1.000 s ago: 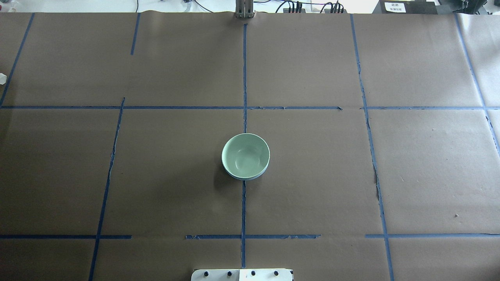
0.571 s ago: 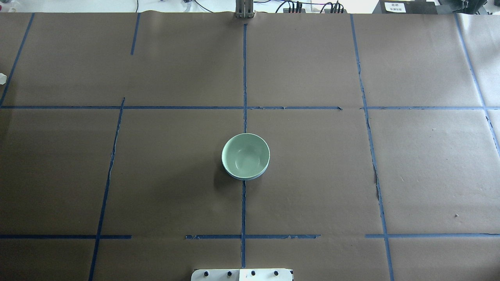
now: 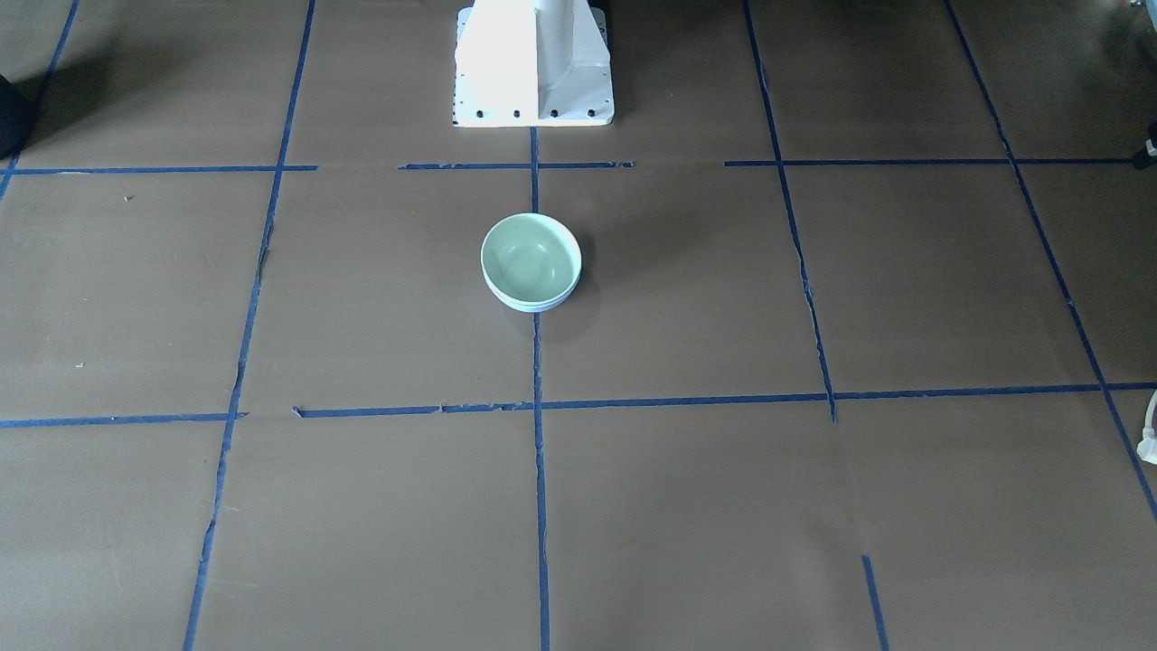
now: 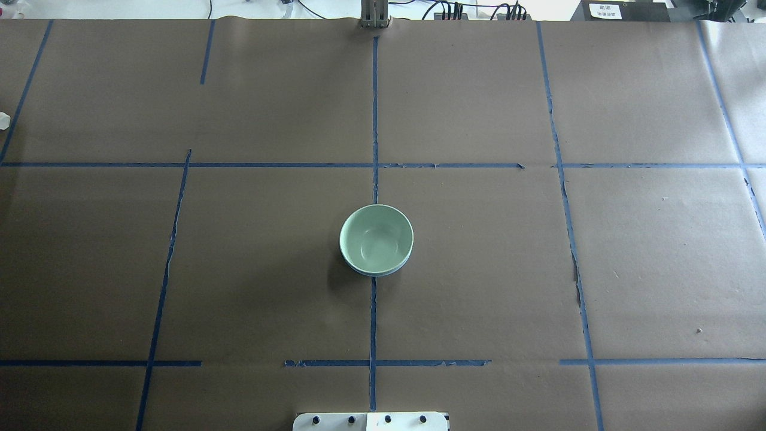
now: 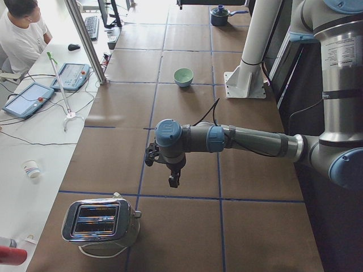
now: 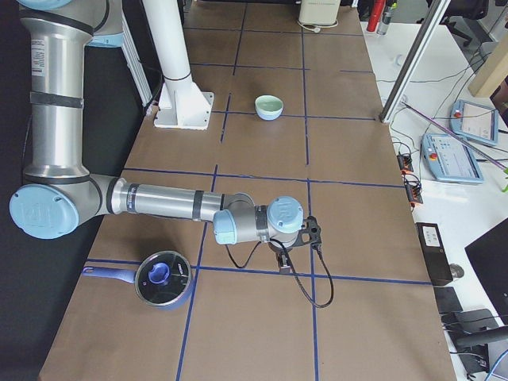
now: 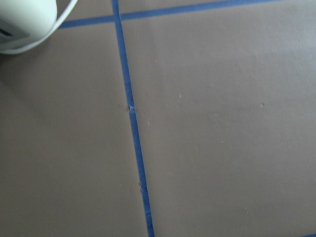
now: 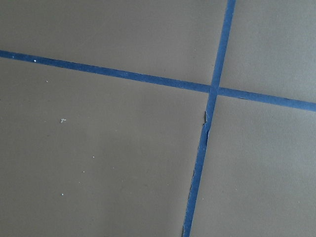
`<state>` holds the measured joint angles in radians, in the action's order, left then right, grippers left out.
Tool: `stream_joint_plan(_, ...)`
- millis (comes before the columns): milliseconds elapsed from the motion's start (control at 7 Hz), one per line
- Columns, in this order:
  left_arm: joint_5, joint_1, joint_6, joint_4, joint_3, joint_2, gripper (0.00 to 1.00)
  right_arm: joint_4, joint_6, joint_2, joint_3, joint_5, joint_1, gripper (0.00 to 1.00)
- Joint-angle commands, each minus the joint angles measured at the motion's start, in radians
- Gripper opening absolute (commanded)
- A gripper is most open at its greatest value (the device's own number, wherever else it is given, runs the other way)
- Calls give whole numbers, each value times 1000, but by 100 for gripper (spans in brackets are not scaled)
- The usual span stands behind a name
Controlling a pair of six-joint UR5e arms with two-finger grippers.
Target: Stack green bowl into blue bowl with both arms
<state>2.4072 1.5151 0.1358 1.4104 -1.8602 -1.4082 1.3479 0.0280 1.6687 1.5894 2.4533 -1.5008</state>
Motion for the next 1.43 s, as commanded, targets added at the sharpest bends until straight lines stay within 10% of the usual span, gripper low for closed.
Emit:
stream_joint_plan(0,-10,0,-1,9,12,5,100,92,13,19,69,-28,-16,100)
stream_joint_plan(429,-5,2,-15,10,-7,5,100,351,174,43,273,-207,-39,100)
stream_joint_plan(1286,1,72,-1,7,47,-2,100,356,202,28,186,-111,-41,100)
